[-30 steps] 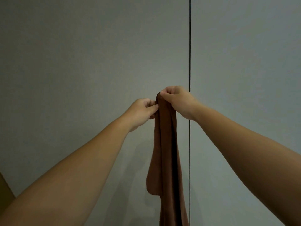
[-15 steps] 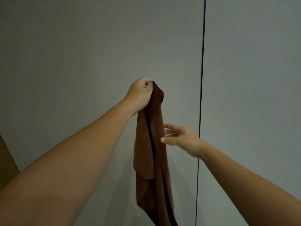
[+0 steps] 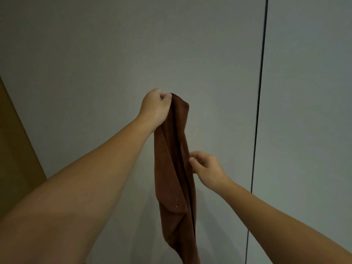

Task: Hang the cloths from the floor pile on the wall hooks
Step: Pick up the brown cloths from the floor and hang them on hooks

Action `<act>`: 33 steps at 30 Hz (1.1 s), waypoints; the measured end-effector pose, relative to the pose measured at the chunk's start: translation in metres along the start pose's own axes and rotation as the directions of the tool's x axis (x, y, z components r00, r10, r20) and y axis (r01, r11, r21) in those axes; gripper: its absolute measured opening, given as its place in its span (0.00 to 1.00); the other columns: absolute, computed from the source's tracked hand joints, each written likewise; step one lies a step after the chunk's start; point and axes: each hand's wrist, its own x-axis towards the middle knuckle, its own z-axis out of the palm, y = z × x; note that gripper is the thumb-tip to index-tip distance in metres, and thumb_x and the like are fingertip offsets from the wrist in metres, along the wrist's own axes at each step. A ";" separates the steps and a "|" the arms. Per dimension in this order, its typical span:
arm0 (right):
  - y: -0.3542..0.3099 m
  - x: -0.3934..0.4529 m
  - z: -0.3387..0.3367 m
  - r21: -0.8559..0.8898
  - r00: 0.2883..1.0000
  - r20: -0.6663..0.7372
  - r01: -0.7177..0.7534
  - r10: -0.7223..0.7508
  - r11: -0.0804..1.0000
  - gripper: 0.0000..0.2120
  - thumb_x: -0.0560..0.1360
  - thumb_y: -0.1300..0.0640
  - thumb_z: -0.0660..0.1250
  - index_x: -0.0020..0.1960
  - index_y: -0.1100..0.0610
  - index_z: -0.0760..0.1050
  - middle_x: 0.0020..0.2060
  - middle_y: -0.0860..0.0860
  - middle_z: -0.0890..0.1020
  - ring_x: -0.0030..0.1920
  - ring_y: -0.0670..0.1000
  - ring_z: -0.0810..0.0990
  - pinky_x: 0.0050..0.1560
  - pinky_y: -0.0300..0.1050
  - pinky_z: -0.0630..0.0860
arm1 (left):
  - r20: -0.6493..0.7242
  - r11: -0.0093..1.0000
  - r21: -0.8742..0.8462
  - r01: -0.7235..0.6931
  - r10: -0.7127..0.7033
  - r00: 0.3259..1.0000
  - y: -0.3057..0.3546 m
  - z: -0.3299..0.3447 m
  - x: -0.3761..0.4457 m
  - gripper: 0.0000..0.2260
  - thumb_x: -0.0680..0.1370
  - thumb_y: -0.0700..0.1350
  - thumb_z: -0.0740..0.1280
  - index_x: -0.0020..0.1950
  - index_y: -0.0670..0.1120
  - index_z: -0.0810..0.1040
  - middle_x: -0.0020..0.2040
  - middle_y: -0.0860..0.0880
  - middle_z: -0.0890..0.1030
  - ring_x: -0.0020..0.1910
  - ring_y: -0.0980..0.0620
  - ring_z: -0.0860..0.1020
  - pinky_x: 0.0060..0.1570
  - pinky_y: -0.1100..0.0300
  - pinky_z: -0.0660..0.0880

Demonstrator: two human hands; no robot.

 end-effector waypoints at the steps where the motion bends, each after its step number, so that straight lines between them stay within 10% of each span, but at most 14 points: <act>1: -0.001 0.000 0.002 0.036 1.000 0.028 0.001 -0.002 0.999 0.07 0.79 0.59 0.62 0.50 0.54 0.78 0.36 0.52 0.81 0.39 0.48 0.81 0.50 0.46 0.79 | -0.011 1.000 0.005 -0.001 0.001 1.000 -0.002 -0.003 0.000 0.10 0.80 0.48 0.60 0.43 0.44 0.74 0.31 0.52 0.71 0.28 0.55 0.68 0.29 0.59 0.65; 7: -0.011 -0.002 0.029 0.069 0.978 0.204 -0.065 0.050 0.995 0.18 0.72 0.53 0.72 0.60 0.52 0.75 0.46 0.44 0.81 0.42 0.41 0.82 0.46 0.37 0.79 | -0.026 1.000 0.012 -0.006 0.007 1.000 -0.001 -0.018 -0.004 0.11 0.80 0.48 0.59 0.46 0.42 0.75 0.32 0.52 0.71 0.29 0.55 0.69 0.31 0.60 0.67; 17: -0.019 0.003 0.052 0.075 1.000 0.010 -0.011 0.010 0.997 0.12 0.80 0.53 0.61 0.47 0.59 0.80 0.42 0.56 0.85 0.44 0.53 0.83 0.47 0.49 0.80 | -0.144 0.987 0.154 0.045 -0.023 0.989 -0.029 -0.079 -0.013 0.13 0.81 0.47 0.58 0.36 0.48 0.68 0.32 0.52 0.69 0.29 0.56 0.67 0.30 0.60 0.63; 22: -0.038 0.016 0.043 -0.091 0.985 -0.135 0.096 -0.108 0.991 0.10 0.79 0.56 0.61 0.42 0.56 0.78 0.33 0.49 0.80 0.34 0.43 0.78 0.34 0.33 0.73 | -0.207 0.926 0.334 0.179 -0.113 0.972 -0.071 -0.106 -0.030 0.16 0.81 0.46 0.57 0.33 0.47 0.64 0.32 0.50 0.68 0.31 0.52 0.67 0.28 0.58 0.60; 27: -0.076 0.034 0.029 -0.311 0.979 0.052 0.202 -0.195 0.929 0.13 0.79 0.54 0.61 0.43 0.62 0.77 0.38 0.58 0.81 0.40 0.56 0.80 0.41 0.49 0.76 | -0.072 0.927 0.307 0.215 -0.203 0.977 -0.095 -0.106 -0.051 0.02 0.78 0.41 0.61 0.46 0.46 0.71 0.41 0.51 0.74 0.40 0.54 0.73 0.37 0.62 0.67; 33: -0.117 0.040 0.037 -0.439 0.945 0.162 0.328 -0.285 0.836 0.10 0.77 0.57 0.61 0.44 0.60 0.79 0.39 0.53 0.82 0.41 0.51 0.80 0.40 0.43 0.75 | 0.327 0.996 -0.033 0.086 -0.070 0.942 -0.078 -0.069 -0.069 0.06 0.79 0.40 0.63 0.54 0.47 0.76 0.54 0.48 0.81 0.54 0.52 0.79 0.55 0.62 0.73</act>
